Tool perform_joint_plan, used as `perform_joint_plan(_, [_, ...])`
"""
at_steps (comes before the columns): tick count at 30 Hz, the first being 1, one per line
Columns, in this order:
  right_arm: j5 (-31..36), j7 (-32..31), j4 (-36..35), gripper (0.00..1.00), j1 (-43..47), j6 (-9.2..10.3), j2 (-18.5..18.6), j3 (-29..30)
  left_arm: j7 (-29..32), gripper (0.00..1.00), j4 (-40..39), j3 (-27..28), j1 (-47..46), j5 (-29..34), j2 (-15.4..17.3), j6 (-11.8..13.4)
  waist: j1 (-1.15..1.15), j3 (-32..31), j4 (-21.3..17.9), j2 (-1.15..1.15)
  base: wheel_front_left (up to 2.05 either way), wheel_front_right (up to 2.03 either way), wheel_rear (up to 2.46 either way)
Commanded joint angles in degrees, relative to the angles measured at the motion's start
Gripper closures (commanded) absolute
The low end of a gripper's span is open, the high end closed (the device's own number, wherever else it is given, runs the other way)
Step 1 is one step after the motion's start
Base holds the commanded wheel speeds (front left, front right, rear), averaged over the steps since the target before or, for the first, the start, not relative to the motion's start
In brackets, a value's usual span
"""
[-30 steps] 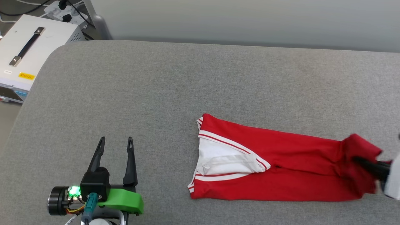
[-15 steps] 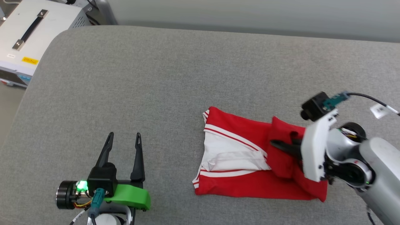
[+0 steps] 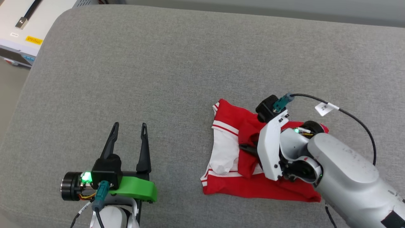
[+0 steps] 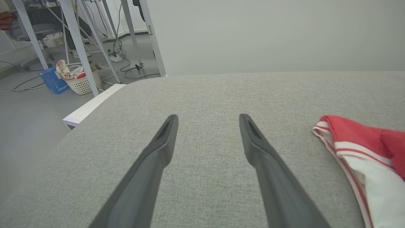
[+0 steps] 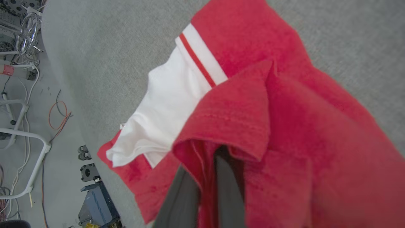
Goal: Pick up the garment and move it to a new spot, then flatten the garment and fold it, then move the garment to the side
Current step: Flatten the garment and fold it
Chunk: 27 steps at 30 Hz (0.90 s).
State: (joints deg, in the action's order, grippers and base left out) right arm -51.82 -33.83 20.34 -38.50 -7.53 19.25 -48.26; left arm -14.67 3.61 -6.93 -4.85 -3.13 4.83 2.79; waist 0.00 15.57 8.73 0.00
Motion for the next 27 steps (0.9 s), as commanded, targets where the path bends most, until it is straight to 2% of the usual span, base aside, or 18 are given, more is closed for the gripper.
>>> perform_joint_plan(1, [-0.37, 1.05, 1.44, 1.00, -0.18, 0.04, -0.41, -0.69, -0.33, 0.00, 0.19, 0.14, -0.92, 0.37, -0.50, -0.12, 0.00, 0.32, 0.27, 0.00, 0.00, 0.00, 0.00])
perform_joint_plan(5, [-0.97, 4.55, 4.42, 1.00, -0.10, 0.04, -0.86, -1.86, -0.33, 0.00, 0.48, 0.32, -0.78, 0.48, -0.76, -0.13, 0.00, -0.01, -0.05, 0.00, 0.00, 0.00, 0.00])
perform_joint_plan(6, [-1.30, 5.35, 4.30, 0.93, -0.19, 0.04, -0.72, -2.02, -0.33, 0.00, 0.56, 0.38, -0.63, 0.53, -0.79, -0.15, 0.00, -0.27, -0.18, 0.00, 0.00, 0.00, 0.00])
perform_joint_plan(7, [-1.55, 6.63, 3.85, 0.66, -0.37, 0.04, -0.36, -1.98, -0.33, 0.00, 0.68, 0.49, -0.43, 0.60, -0.82, -0.14, 0.00, -0.66, -0.41, 0.00, 0.00, 0.00, 0.00])
perform_joint_plan(8, [-1.55, 7.67, 3.24, 0.18, -0.57, 0.04, 0.05, -2.06, -0.33, 0.00, 0.76, 0.66, -0.24, 0.64, -0.83, -0.10, 0.00, -1.02, -0.68, 0.00, 0.00, 0.00, 0.00])
perform_joint_plan(9, [-1.41, 8.91, 2.14, 0.00, -0.78, 0.04, 0.85, -2.29, -0.33, 0.00, 0.85, 0.88, -0.06, 0.69, -0.83, -0.11, 0.00, -1.48, -0.99, 0.00, 0.00, 0.00, 0.00])
perform_joint_plan(15, [0.08, 17.76, -6.34, 0.00, -0.79, 0.04, 6.95, -0.92, -0.33, 0.00, 0.60, 1.80, 1.36, 1.09, -0.53, -0.25, 0.00, -4.51, -3.15, 0.00, 0.00, 0.00, 0.00])
perform_joint_plan(20, [7.02, 29.27, -8.21, 0.00, 1.28, 0.04, 10.38, 7.07, -0.33, 0.00, 0.19, 2.15, 2.65, 1.37, -0.31, -0.44, 0.00, -6.75, -5.08, 0.00, 0.00, 0.00, 0.00])
perform_joint_plan(23, [12.33, 35.64, -7.71, 0.00, 3.91, 0.04, 9.90, 13.05, -0.33, 0.00, 0.05, 2.44, 3.22, 1.39, -0.13, -0.54, 0.00, -7.80, -6.03, 0.00, 0.00, 0.00, 0.00])
perform_joint_plan(27, [18.30, 42.47, -7.73, 0.00, 9.07, 0.04, 7.46, 21.49, -0.33, 0.00, -0.40, 2.79, 3.93, 1.45, 0.15, -0.68, 0.00, -8.90, -7.11, 0.00, 0.00, 0.00, 0.00])
